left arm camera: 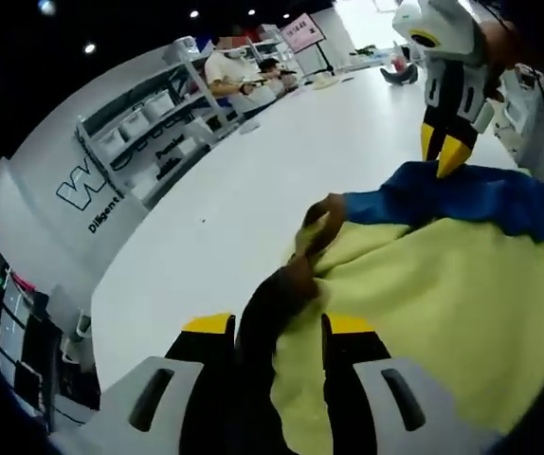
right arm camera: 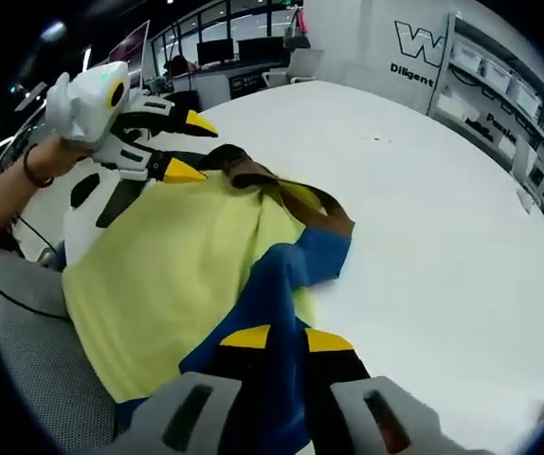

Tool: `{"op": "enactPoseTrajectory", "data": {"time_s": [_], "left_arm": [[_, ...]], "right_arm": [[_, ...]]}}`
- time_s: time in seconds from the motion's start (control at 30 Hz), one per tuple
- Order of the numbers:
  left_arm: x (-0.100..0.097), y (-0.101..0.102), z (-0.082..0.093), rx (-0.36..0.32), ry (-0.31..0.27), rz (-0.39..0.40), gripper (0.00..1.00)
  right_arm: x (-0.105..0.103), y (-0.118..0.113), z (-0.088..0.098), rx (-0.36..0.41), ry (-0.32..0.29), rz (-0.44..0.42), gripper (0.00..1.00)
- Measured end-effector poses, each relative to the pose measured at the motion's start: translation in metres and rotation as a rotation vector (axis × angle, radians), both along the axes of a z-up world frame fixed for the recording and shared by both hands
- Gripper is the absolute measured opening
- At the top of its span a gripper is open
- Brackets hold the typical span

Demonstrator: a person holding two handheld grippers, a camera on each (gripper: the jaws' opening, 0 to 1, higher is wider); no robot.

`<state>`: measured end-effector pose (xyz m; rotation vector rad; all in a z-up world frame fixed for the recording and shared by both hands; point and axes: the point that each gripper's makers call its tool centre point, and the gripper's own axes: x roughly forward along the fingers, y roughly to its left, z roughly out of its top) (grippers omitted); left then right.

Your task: Fold the garment on the visible template until the final outline fits inside the template.

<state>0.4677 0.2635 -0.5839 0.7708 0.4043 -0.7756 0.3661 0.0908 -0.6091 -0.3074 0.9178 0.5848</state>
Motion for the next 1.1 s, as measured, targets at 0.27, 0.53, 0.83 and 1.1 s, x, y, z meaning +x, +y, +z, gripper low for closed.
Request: {"op": "enactPoseTrajectory", "data": {"time_s": [0.27,0.53,0.83,1.1], "left_arm": [[0.024,-0.006,-0.010,0.037,0.021,-0.061,0.34],[0.029,-0.012,-0.020,0.018,0.114,-0.095,0.14],[0.042,-0.006,-0.009,-0.068,0.158,-0.033,0.00],[0.059,0.003,-0.003,-0.134,0.180,0.043,0.00]], "right_arm": [[-0.001,0.001,-0.005,0.000,0.023,0.008,0.00],[0.001,0.000,0.003,0.023,0.023,-0.007,0.00],[0.006,-0.003,0.013,0.082,0.005,-0.053,0.00],[0.020,-0.016,0.027,0.146,-0.038,-0.152,0.00]]}}
